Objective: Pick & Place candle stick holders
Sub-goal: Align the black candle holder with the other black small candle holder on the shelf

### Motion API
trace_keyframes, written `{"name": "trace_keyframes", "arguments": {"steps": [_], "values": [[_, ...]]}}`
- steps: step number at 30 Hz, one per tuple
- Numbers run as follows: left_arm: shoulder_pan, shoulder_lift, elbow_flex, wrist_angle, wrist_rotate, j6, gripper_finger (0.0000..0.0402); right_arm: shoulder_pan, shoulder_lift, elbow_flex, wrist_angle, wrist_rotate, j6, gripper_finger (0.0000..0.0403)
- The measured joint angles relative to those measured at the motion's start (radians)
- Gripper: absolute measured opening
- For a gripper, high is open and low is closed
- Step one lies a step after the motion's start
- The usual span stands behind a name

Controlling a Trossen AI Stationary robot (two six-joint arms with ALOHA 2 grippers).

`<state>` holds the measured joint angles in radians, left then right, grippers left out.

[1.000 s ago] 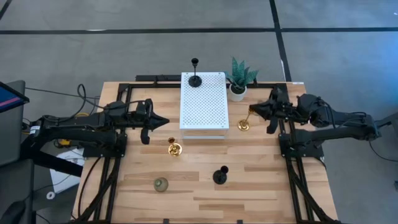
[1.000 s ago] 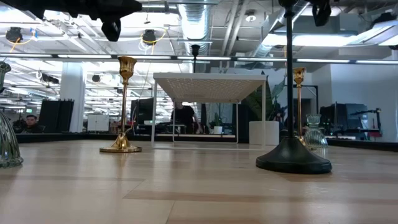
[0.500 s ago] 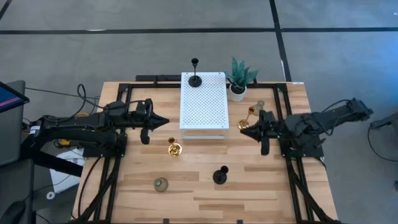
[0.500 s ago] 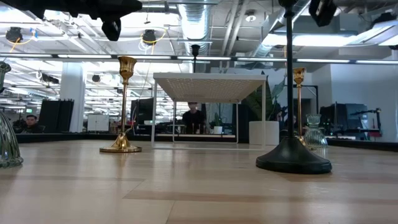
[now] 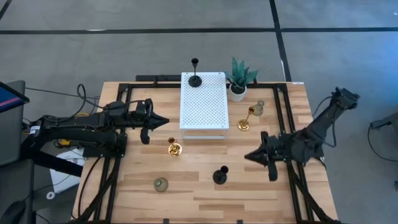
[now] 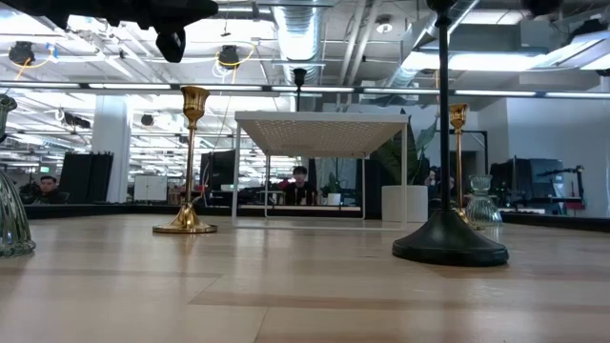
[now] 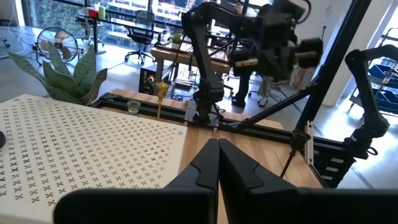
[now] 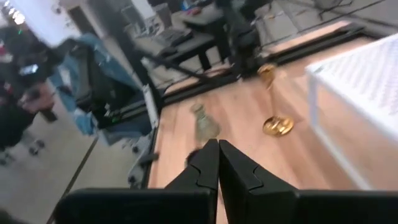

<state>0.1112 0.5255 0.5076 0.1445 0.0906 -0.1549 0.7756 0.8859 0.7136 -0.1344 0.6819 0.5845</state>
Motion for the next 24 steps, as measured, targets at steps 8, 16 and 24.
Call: {"name": "trace_keyframes", "arguments": {"steps": [8,16,24], "values": [[0.0,0.0,0.0,0.004,0.0,-0.044,0.0004,0.068,0.152,0.0,0.014,-0.001,0.035,0.0],[0.0,0.0,0.0,0.006,0.0,-0.045,0.0005,0.058,0.265,0.0,0.016,-0.002,0.149,0.0],[0.0,0.0,0.0,0.006,0.0,-0.045,0.0006,0.053,0.383,0.0,0.015,-0.004,0.273,0.0]]}}
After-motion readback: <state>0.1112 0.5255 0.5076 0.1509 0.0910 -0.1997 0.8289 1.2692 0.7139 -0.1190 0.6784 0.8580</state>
